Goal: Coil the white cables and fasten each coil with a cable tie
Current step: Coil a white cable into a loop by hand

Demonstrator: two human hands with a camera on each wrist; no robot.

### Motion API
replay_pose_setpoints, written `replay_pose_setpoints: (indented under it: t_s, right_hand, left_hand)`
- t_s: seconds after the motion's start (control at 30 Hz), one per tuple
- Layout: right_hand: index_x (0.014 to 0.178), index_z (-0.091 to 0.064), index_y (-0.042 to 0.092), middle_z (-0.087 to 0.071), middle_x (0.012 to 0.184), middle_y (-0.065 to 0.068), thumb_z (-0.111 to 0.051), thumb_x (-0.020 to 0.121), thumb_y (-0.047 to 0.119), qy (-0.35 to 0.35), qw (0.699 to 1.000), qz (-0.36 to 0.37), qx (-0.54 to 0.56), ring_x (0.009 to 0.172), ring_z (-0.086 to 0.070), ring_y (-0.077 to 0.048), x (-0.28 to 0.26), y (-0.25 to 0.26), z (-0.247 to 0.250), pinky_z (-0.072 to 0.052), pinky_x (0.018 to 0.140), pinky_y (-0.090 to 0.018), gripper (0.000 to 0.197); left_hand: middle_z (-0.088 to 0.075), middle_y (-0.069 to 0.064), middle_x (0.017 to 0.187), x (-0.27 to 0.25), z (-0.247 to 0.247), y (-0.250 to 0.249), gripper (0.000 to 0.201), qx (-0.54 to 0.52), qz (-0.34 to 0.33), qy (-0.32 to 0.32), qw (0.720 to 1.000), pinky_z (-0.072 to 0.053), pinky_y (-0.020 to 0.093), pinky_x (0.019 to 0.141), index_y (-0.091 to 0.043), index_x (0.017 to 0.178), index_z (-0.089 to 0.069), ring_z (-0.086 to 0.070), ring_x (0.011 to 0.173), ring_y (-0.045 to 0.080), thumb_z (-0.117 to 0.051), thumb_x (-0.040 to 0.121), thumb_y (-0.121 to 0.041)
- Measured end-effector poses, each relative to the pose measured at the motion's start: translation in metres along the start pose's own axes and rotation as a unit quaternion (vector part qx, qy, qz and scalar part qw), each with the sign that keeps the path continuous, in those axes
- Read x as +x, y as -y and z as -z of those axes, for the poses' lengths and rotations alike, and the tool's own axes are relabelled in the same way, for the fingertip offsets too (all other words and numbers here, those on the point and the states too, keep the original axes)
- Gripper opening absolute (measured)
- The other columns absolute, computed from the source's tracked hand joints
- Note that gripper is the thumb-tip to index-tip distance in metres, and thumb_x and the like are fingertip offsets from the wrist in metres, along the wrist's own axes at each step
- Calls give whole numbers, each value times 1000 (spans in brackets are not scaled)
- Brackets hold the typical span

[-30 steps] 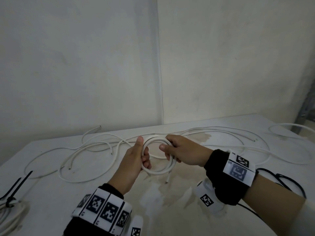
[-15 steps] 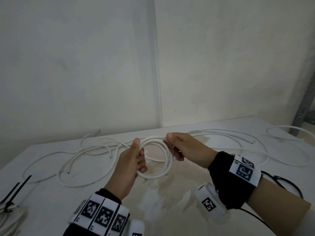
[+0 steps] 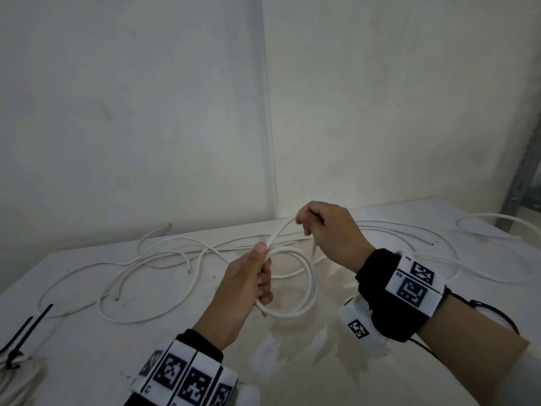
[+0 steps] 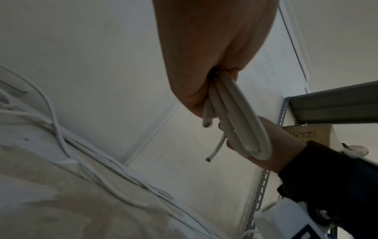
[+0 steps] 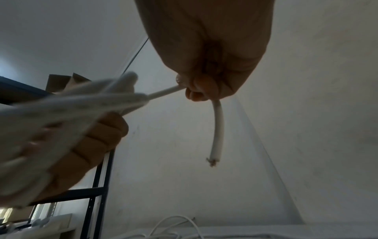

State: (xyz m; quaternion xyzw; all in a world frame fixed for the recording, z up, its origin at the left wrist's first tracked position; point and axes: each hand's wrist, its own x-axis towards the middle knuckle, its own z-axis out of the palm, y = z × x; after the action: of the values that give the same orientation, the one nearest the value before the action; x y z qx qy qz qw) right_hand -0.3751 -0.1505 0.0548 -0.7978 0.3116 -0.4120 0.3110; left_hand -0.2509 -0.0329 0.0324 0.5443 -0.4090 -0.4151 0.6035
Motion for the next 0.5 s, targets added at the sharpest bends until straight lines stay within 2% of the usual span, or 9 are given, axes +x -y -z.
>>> replay_pose_setpoints:
  t_s: [0.13,0.2,0.3,0.37,0.43,0.5]
  right_hand:
    - [77,-60,22,-51,77,2,-47,96,18,67,997,-20,33,43,-50,-1,-10,3,-4,-40,48,-11,23]
    - [89,-64,8,-52,75,-4,-44,97,21,105,988,-59,99,50,-52,-5,-16,8,-7,-45,51,-14,25]
    - [92,-61,-5,-56,77,-9,-46,95,27,160,964,-99,187,63,-59,-13,-25,12,-13,-50,64,-20,35]
    - [93,-63,0,-61,75,-6,-57,90,22,183,966,-73,168,65,-63,-10,-28,14,-18,-50,66,-20,22]
    - [88,-65,11,-63,70,-3,-61,87,10,183,965,-66,175,62,-64,-7,-30,16,-21,-50,63,-18,4]
    - [88,-66,14,-64,68,-6,-59,88,6,169,961,-82,202,59,-65,-7,-30,14,-23,-49,60,-17,11]
  left_hand:
    - [-27,-9,43,5,8,-2,41,-48,-24,-45,998,-30,17,38,-11,61,-41,-25,35,5,-37,98,-30]
    - [-27,-9,43,5,10,-2,42,-56,-23,-55,997,-29,18,38,-12,61,-39,-24,35,5,-36,98,-31]
    - [-27,-9,43,5,11,-3,42,-50,-32,-65,996,-28,18,40,-13,62,-37,-24,36,5,-33,99,-31]
    - [-27,-10,43,5,11,-3,42,-41,-41,-71,996,-28,18,40,-12,62,-37,-24,36,5,-32,99,-31]
    - [-27,-9,43,5,11,-3,42,-23,-44,-77,996,-28,20,41,-12,61,-36,-25,37,6,-32,99,-30]
    - [-28,-9,43,5,10,-2,42,-10,-49,-82,995,-28,22,44,-12,62,-37,-25,39,7,-32,99,-31]
